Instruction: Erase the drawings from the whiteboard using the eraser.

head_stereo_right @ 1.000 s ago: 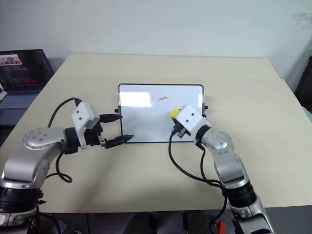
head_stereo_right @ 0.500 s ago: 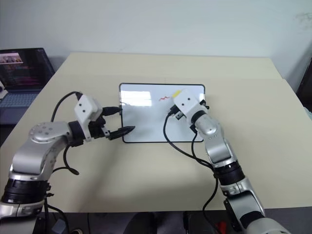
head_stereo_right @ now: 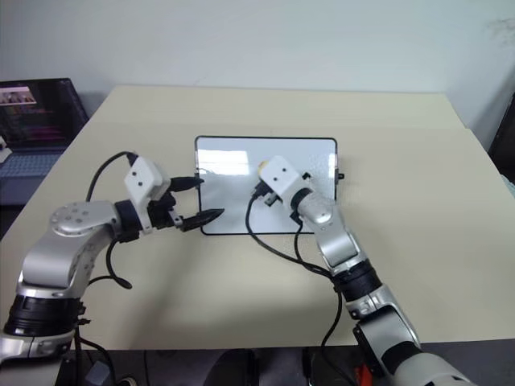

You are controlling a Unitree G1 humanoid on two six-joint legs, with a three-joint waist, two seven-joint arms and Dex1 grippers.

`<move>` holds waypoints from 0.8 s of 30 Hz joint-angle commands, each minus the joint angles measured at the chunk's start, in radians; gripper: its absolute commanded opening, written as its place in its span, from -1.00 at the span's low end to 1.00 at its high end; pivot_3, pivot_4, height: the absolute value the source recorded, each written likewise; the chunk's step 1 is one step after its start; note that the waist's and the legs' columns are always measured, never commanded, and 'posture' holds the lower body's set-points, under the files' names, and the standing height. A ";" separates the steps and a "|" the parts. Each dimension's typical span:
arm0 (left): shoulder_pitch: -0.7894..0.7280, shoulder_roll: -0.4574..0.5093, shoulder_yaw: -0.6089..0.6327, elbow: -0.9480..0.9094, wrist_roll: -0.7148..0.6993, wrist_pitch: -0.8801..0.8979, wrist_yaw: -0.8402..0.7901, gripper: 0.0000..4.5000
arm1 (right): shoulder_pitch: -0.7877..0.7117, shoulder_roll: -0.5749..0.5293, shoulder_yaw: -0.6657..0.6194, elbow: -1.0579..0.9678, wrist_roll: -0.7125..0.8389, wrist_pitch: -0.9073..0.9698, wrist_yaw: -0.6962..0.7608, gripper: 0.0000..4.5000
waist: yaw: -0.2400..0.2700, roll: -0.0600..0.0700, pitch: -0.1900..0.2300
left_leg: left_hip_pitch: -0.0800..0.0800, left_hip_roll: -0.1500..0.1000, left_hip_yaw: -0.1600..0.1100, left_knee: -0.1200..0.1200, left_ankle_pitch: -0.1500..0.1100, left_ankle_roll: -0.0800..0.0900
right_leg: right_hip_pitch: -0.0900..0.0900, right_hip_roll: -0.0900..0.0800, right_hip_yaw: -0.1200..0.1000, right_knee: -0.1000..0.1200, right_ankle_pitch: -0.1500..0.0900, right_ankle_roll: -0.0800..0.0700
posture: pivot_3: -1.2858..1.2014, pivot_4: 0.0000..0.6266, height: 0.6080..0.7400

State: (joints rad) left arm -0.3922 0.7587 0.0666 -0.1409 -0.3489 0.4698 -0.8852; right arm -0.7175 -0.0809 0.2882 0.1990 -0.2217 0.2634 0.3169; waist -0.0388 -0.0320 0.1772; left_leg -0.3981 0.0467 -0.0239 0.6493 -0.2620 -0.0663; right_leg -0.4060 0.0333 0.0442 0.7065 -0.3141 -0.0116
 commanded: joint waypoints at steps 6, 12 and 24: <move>0.011 0.012 0.023 -0.042 -0.008 -0.012 -0.004 1.00 | -0.078 -0.026 -0.042 0.054 -0.019 -0.058 -0.057 -0.45 | 0.001 0.000 0.000 | 0.000 0.000 0.000 0.001 0.000 0.000 | 0.000 0.000 0.000 0.001 0.000 0.000 | 0.03 -0.52 1.00; 0.007 0.010 0.022 -0.040 -0.007 -0.015 -0.003 1.00 | -0.020 -0.014 0.020 0.012 0.021 0.019 0.091 -0.45 | -0.005 -0.001 -0.001 | 0.001 0.000 0.000 0.001 0.000 0.000 | 0.000 0.000 0.001 0.004 0.000 0.000 | 0.03 -0.52 1.00; 0.012 0.008 0.024 -0.041 -0.005 -0.026 -0.001 1.00 | -0.077 -0.039 -0.013 0.112 -0.012 -0.019 0.026 -0.45 | -0.005 0.000 0.000 | 0.000 0.000 -0.001 0.012 0.000 0.000 | 0.001 0.000 -0.001 0.010 0.000 0.001 | 0.03 -0.52 1.00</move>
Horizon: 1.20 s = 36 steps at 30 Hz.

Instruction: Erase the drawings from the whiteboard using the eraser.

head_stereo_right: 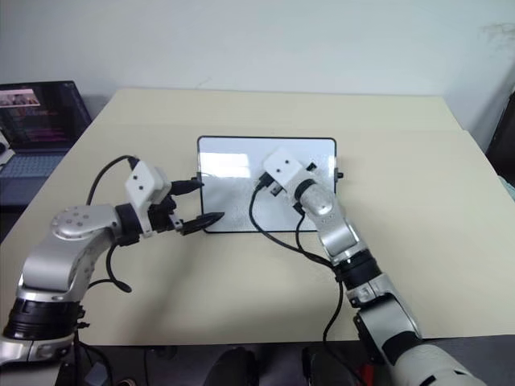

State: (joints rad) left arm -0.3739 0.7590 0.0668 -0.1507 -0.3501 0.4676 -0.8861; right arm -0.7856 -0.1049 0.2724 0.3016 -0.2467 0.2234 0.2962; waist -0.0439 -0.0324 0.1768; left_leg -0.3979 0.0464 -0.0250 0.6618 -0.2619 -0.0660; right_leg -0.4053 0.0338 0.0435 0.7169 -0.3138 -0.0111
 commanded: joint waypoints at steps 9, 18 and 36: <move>0.008 0.004 0.024 -0.044 -0.007 -0.022 0.005 1.00 | -0.003 0.026 -0.008 -0.013 0.044 0.036 0.065 -0.45 | -0.008 0.000 0.000 | 0.001 0.000 0.000 0.000 0.000 0.000 | 0.000 0.000 0.000 0.001 0.000 0.000 | 0.03 -0.52 1.00; 0.007 0.004 0.022 -0.046 -0.007 -0.023 0.004 1.00 | -0.080 0.044 0.011 0.109 0.030 -0.042 0.017 -0.45 | -0.008 0.000 0.000 | 0.000 0.000 0.000 -0.001 0.000 0.000 | 0.000 0.000 0.000 -0.001 0.000 0.000 | 0.03 -0.52 1.00; 0.008 0.009 0.025 -0.047 -0.010 -0.026 -0.002 1.00 | -0.068 -0.004 0.009 0.133 -0.003 -0.056 -0.011 -0.45 | -0.006 0.000 0.000 | 0.000 0.000 0.000 0.000 0.000 0.000 | 0.000 0.000 0.000 0.000 0.001 0.000 | 0.03 -0.52 1.00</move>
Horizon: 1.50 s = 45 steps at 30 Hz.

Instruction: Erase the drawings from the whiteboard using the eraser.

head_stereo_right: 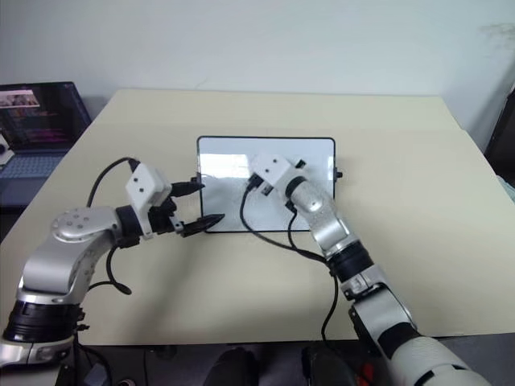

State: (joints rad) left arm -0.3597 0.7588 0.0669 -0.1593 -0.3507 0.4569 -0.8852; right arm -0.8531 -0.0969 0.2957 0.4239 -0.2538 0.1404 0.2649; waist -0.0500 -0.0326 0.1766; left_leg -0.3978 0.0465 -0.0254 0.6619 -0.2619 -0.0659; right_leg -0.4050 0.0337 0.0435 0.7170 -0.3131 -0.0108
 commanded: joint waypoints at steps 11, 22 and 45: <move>-0.018 0.002 0.016 -0.027 -0.008 -0.022 -0.005 1.00 | 0.008 -0.032 -0.039 -0.025 -0.010 0.053 0.028 -0.45 | -0.002 0.000 0.000 | 0.002 0.000 0.000 0.000 0.000 0.000 | 0.001 0.000 0.000 0.001 0.000 0.000 | 0.03 -0.52 1.00; -0.032 -0.001 0.008 -0.019 -0.008 -0.027 -0.017 1.00 | 0.055 -0.064 -0.010 -0.052 0.020 0.121 0.140 -0.45 | 0.008 0.000 0.000 | 0.002 0.000 0.000 0.000 0.000 0.000 | 0.001 0.000 0.000 0.001 0.000 0.000 | 0.03 -0.52 1.00; -0.061 -0.018 -0.087 -0.052 -0.023 -0.082 -0.200 1.00 | 0.695 -0.230 -0.166 -0.973 0.278 0.419 0.249 -0.45 | 0.017 0.000 0.000 | -0.001 0.000 0.001 -0.002 0.000 0.000 | 0.000 0.001 0.000 -0.003 -0.001 0.001 | 0.03 -0.52 1.00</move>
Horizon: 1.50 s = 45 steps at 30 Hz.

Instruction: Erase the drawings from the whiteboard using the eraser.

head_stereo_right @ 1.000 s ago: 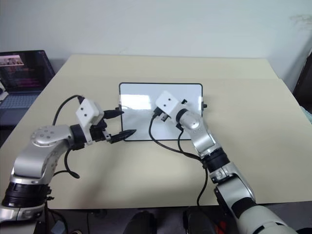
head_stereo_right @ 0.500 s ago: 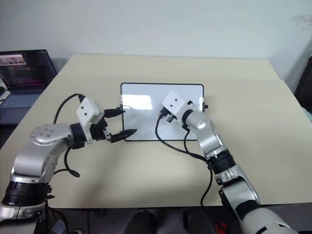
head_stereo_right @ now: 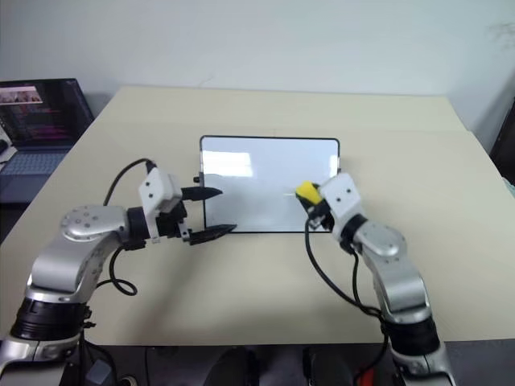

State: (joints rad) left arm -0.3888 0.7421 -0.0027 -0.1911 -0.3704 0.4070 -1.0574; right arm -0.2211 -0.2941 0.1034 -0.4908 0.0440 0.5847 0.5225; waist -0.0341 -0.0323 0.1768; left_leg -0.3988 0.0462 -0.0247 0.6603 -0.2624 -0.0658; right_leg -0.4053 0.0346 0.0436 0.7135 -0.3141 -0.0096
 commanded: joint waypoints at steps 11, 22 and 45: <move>-0.093 0.001 -0.077 0.081 0.052 -0.091 -0.079 1.00 | -0.007 -0.037 0.096 0.097 -0.222 -0.202 -0.203 -0.45 | -0.007 0.000 0.000 | 0.001 -0.001 0.002 0.001 0.000 0.000 | 0.000 0.005 0.001 0.001 -0.002 0.004 | 0.03 -0.52 1.00; -0.078 0.001 -0.067 0.077 0.048 -0.082 -0.083 1.00 | -0.118 -0.032 0.072 0.309 -0.239 -0.135 -0.231 -0.45 | 0.002 0.000 0.000 | -0.001 0.000 0.002 0.001 0.000 0.000 | 0.000 0.004 0.001 -0.001 0.000 -0.001 | 0.03 -0.52 1.00; -0.030 0.016 -0.043 0.029 0.033 -0.053 -0.066 1.00 | -0.115 -0.042 0.139 0.290 -0.251 -0.108 -0.170 -0.45 | -0.010 -0.001 -0.001 | 0.002 0.000 0.001 0.002 0.001 0.000 | 0.001 0.006 0.002 0.002 -0.001 0.002 | 0.03 -0.52 1.00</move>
State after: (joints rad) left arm -0.4177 0.7562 -0.0738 -0.1195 -0.3152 0.3529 -1.1273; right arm -0.3437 -0.3230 0.2367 -0.1848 -0.2136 0.4431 0.3173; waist -0.0445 -0.0338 0.1761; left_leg -0.3966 0.0461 -0.0234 0.6623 -0.2618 -0.0658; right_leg -0.4043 0.0403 0.0453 0.7157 -0.3151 -0.0075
